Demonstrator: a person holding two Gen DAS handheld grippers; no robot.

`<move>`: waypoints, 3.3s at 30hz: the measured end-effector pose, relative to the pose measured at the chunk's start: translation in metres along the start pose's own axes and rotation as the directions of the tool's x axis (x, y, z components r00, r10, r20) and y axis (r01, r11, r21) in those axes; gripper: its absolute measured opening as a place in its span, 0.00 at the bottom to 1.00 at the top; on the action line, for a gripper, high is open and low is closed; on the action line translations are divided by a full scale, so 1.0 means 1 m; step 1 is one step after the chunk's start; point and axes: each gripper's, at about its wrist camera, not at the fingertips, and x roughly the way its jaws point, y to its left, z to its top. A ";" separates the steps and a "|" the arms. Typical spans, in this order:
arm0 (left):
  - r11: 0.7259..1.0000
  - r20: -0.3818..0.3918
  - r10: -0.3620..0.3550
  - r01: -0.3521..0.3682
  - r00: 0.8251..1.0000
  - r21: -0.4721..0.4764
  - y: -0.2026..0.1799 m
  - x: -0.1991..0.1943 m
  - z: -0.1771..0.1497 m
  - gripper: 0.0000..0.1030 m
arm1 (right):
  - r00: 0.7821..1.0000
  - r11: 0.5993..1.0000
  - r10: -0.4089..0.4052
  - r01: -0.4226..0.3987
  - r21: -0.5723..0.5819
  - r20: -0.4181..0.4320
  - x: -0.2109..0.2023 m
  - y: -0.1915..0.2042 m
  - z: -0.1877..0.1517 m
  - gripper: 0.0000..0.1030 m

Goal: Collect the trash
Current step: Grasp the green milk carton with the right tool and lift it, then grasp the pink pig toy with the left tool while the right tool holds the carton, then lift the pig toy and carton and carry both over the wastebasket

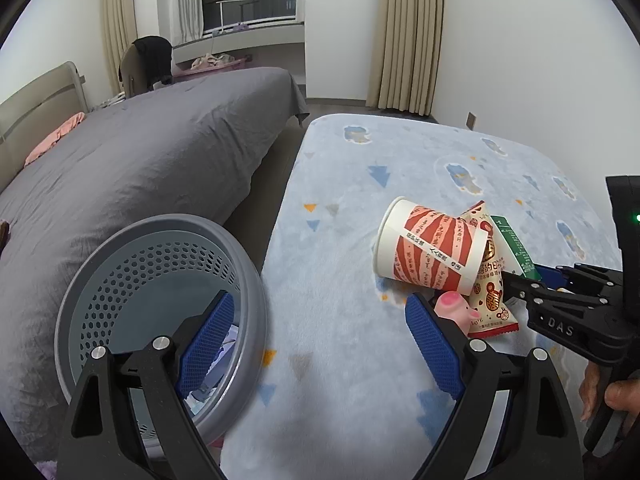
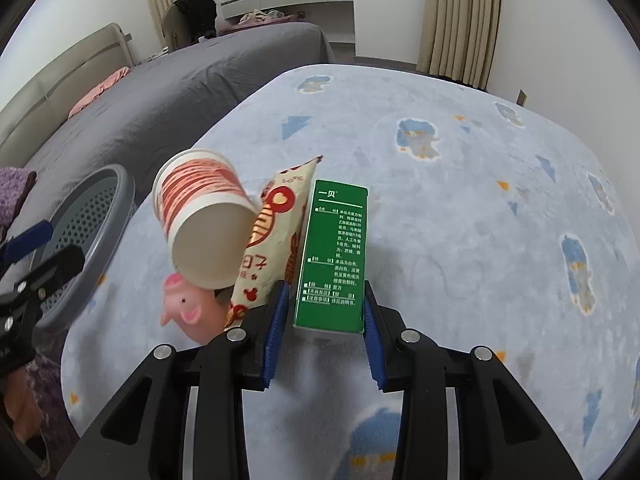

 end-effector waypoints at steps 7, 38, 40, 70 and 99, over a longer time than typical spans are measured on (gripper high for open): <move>1.000 0.001 0.000 0.000 1.000 0.001 0.000 -0.001 -0.001 0.83 | 1.000 1.000 -0.015 0.015 0.024 0.016 0.007 0.003 0.001 0.28; 0.993 -0.060 -0.106 0.109 0.993 0.052 -0.055 0.022 -0.022 0.85 | 0.990 0.977 0.024 -0.051 0.205 0.136 -0.067 -0.055 -0.072 0.28; 0.993 -0.068 -0.107 0.110 0.992 0.043 -0.058 0.027 -0.022 0.85 | 0.991 0.976 0.030 -0.058 0.208 0.134 -0.066 -0.056 -0.073 0.28; 0.976 -0.101 -0.214 0.216 0.972 0.007 -0.078 0.043 -0.020 0.36 | 0.991 0.973 0.036 -0.064 0.223 0.130 -0.062 -0.069 -0.080 0.28; 0.977 -0.134 -0.207 0.212 0.969 0.025 -0.056 0.030 -0.034 0.33 | 0.992 0.978 0.039 -0.063 0.198 0.119 -0.066 -0.044 -0.087 0.28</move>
